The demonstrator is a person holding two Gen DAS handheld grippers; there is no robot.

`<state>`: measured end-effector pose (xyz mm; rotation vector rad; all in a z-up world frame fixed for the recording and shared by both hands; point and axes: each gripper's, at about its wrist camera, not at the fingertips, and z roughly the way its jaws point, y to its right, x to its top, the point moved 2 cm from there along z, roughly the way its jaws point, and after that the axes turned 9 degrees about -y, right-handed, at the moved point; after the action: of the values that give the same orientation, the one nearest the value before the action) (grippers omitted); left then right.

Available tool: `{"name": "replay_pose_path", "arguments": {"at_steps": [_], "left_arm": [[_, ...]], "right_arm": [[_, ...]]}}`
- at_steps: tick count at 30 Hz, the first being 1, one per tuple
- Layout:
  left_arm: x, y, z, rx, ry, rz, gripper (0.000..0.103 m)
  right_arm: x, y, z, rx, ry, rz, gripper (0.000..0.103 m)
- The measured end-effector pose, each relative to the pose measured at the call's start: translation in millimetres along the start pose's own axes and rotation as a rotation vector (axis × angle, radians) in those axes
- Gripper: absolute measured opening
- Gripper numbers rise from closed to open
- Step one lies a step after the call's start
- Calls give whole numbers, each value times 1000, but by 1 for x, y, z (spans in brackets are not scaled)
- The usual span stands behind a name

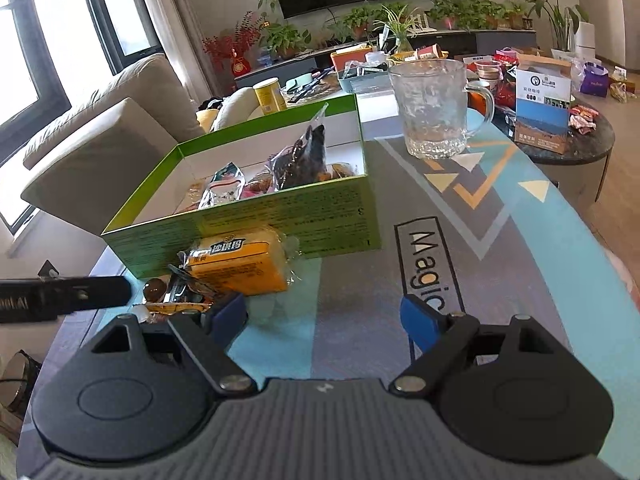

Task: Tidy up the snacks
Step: 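Grasp the dark snack bag with left tool while right tool grasps the yellow cake packet, then lift the yellow cake packet over the box with right tool while left tool drops its bag in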

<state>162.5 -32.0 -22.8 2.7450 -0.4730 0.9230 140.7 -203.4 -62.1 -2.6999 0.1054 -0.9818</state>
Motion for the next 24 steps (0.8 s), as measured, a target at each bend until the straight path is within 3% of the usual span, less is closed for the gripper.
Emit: {"name": "replay_pose_path", "arguments": {"at_steps": [5, 10, 15, 20, 24], "left_arm": [[-1, 30, 27, 69, 12, 179, 56], [2, 35, 43, 11, -9, 184, 56], [4, 33, 59, 23, -34, 169, 55], [0, 23, 52, -53, -3, 136, 36], [-4, 18, 34, -69, 19, 129, 14]], "right_arm": [[-2, 8, -4, -28, 4, 9, 66], [-3, 27, -7, -52, 7, 57, 66], [-3, 43, -5, -48, -2, 135, 66], [-3, 45, 0, -47, -18, 144, 66], [-3, 39, 1, -32, -22, 133, 66]]}}
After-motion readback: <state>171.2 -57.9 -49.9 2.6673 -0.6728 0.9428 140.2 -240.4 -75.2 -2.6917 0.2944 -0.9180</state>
